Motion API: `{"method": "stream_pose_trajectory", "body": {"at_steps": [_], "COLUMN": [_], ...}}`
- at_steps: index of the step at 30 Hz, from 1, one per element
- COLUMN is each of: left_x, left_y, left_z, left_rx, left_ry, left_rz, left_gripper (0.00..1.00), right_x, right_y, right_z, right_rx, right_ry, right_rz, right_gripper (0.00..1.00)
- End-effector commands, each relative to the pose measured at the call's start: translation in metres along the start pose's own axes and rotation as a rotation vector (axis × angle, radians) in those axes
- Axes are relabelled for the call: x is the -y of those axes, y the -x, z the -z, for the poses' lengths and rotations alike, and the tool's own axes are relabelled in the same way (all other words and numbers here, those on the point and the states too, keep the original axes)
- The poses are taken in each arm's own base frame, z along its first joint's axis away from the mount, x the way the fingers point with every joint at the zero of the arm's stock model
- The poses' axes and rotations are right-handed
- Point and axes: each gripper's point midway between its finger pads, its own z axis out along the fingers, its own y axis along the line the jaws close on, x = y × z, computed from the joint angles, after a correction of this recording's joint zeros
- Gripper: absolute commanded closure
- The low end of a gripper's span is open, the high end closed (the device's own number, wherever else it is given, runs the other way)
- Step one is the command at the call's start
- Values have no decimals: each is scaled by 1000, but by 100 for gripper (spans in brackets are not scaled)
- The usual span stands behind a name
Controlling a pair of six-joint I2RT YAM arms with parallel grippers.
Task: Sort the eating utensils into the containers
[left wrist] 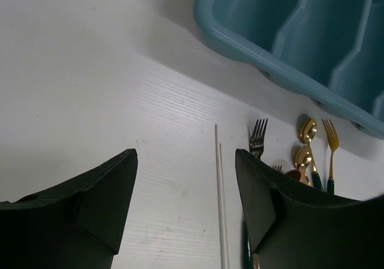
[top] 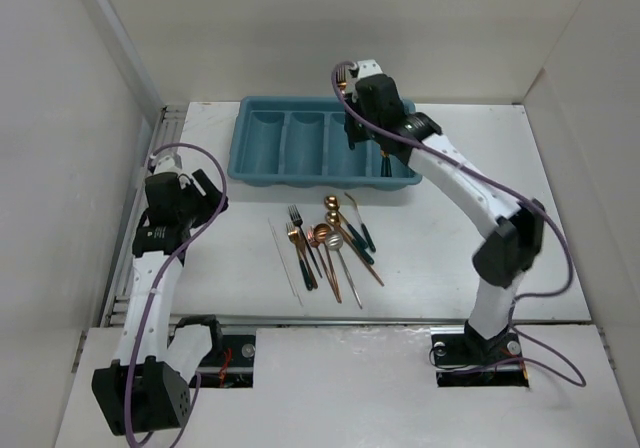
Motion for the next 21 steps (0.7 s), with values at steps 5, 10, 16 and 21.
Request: {"method": "stream_pose_trajectory", "body": {"at_steps": [5, 10, 16, 21], "left_x": [15, 28, 34, 47], "left_y": [-27, -52, -109, -159], "left_z": [-10, -26, -34, -30], "left_rx": [-124, -262, -480, -638], "left_ry": [-59, -59, -19, -22], "left_rz": [12, -35, -87, -149], "left_gripper": [39, 39, 39, 43], "right_x": [28, 30, 29, 35], "right_y": [-4, -40, -61, -35], "right_z": [-113, -148, -158, -136], "right_rx": [-27, -90, -149, -88], "right_ry": [-58, -81, -74, -107], "right_rz": [-10, -18, -18, -34], "right_gripper": [100, 100, 68, 41]}}
